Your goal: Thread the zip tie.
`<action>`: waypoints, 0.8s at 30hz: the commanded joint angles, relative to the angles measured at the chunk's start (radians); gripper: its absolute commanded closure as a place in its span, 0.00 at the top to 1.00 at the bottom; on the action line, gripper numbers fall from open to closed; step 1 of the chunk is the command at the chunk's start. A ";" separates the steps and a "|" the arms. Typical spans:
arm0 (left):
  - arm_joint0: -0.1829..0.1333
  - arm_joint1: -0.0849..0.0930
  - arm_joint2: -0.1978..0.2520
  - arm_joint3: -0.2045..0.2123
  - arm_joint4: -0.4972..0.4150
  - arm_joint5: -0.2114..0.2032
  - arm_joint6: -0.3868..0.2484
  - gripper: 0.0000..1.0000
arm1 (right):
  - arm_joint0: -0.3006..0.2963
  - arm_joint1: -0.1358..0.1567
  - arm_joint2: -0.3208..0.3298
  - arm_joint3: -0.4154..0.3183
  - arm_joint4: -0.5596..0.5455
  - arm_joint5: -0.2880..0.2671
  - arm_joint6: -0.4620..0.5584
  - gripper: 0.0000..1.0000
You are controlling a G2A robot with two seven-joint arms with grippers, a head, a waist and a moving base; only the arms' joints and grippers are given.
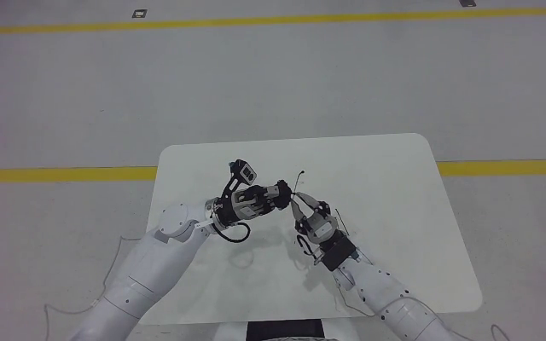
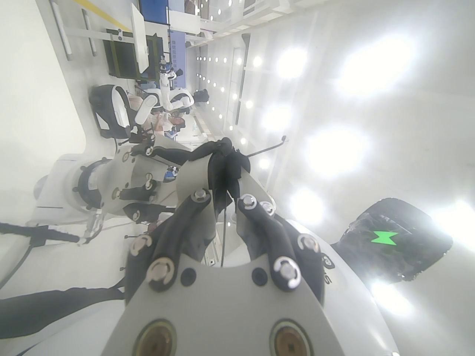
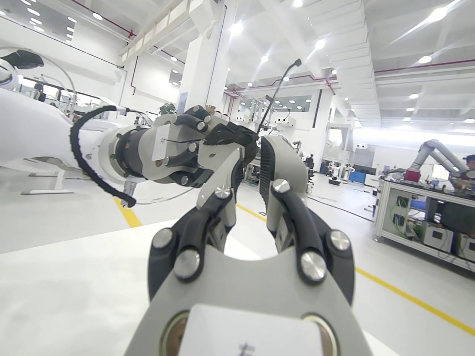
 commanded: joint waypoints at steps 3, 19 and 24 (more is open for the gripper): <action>0.000 0.000 0.000 0.000 0.000 0.000 0.000 0.00 | -0.002 -0.003 0.006 -0.004 -0.005 -0.003 -0.001 0.13; 0.000 0.000 0.000 0.000 0.000 0.000 0.000 0.00 | -0.009 -0.016 0.023 -0.008 -0.027 -0.016 0.007 0.06; 0.000 0.000 0.000 0.000 0.000 0.000 0.000 0.00 | -0.012 -0.020 0.030 -0.009 -0.033 -0.017 0.010 0.00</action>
